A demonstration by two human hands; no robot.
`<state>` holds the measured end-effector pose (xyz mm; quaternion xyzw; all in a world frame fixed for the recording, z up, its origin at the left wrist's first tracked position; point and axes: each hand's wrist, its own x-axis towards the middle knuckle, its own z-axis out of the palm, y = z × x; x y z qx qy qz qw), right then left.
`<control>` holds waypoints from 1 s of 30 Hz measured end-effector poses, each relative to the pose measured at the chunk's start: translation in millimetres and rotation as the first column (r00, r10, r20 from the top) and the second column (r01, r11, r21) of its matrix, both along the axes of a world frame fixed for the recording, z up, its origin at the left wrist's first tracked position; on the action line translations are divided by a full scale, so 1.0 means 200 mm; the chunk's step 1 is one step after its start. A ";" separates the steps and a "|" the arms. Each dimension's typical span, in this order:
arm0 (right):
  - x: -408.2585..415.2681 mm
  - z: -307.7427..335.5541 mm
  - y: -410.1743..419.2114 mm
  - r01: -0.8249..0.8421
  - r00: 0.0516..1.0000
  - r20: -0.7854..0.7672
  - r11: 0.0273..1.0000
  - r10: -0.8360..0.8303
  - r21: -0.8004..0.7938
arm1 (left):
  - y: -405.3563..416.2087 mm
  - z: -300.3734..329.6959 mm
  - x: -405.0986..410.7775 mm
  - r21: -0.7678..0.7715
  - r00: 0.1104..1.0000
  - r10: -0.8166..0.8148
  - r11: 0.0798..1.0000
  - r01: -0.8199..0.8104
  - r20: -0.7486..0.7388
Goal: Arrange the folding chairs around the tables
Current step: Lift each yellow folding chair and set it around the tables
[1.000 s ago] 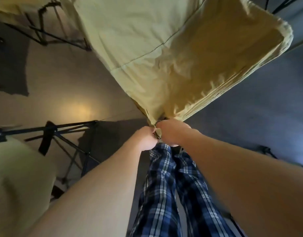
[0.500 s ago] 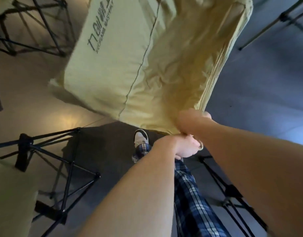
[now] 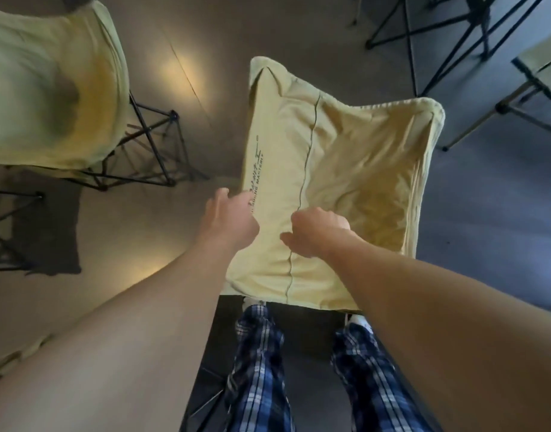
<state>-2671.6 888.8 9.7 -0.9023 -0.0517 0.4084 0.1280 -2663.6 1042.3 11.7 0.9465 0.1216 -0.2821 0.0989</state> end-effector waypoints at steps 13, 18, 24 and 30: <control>-0.01 -0.17 0.73 0.262 0.956 -0.122 0.963 -0.268 -0.064 | 0.45 -0.09 0.36 0.190 0.747 -0.661 0.727 0.660 -0.070; -0.18 -0.18 0.44 0.249 0.955 -0.130 0.957 -0.268 -0.151 | 0.29 -0.13 0.32 0.162 0.684 -0.726 0.668 0.726 -0.072; -0.50 -0.14 -0.15 0.320 0.922 -0.088 0.872 -0.376 -0.371 | -0.08 -0.08 0.28 0.206 0.656 -0.754 0.644 0.737 0.009; -0.84 -0.10 -0.69 0.467 0.808 -0.086 0.724 -0.582 -0.508 | -0.51 -0.16 0.16 0.197 0.640 -0.764 0.618 0.761 -0.078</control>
